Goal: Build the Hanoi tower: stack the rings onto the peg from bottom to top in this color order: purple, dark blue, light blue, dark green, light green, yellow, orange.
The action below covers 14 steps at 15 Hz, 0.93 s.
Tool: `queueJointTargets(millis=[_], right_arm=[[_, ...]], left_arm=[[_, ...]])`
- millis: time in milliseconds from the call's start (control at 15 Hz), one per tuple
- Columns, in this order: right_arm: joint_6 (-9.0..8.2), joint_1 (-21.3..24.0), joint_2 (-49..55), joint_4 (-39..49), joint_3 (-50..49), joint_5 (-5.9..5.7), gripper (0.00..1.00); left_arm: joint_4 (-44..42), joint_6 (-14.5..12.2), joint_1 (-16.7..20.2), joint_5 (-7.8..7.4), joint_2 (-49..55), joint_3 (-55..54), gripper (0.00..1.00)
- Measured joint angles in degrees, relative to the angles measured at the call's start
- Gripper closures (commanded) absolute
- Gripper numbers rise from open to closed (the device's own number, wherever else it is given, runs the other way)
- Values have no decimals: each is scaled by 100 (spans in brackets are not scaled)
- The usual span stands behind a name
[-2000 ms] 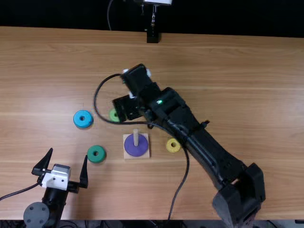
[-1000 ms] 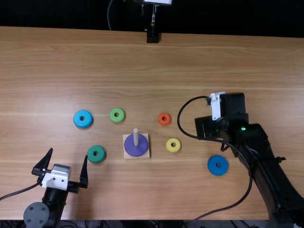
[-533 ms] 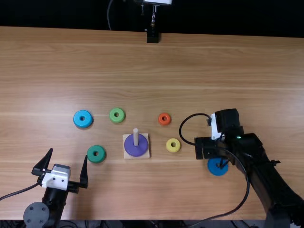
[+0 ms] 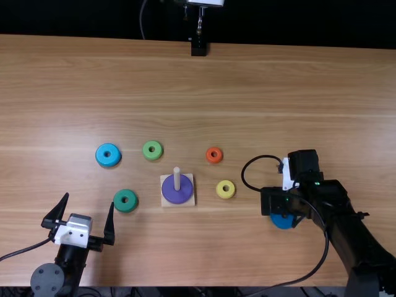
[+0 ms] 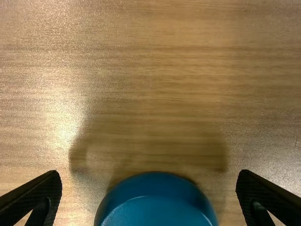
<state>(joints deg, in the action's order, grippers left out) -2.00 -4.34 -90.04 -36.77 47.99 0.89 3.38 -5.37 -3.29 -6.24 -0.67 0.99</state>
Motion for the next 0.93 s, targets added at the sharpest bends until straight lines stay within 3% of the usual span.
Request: queueJointTargets(millis=[333,600,933], right_arm=[[11,0,11,-57,-120,-31,0],[9,0,44,-1010,-118,-22,0],[0,0,120,-970,-120,-4,0]], left_arm=[[4,0,0,0,0,2,0],[2,0,0,2,0,2,0],[0,4,0,2,-2,2,0]])
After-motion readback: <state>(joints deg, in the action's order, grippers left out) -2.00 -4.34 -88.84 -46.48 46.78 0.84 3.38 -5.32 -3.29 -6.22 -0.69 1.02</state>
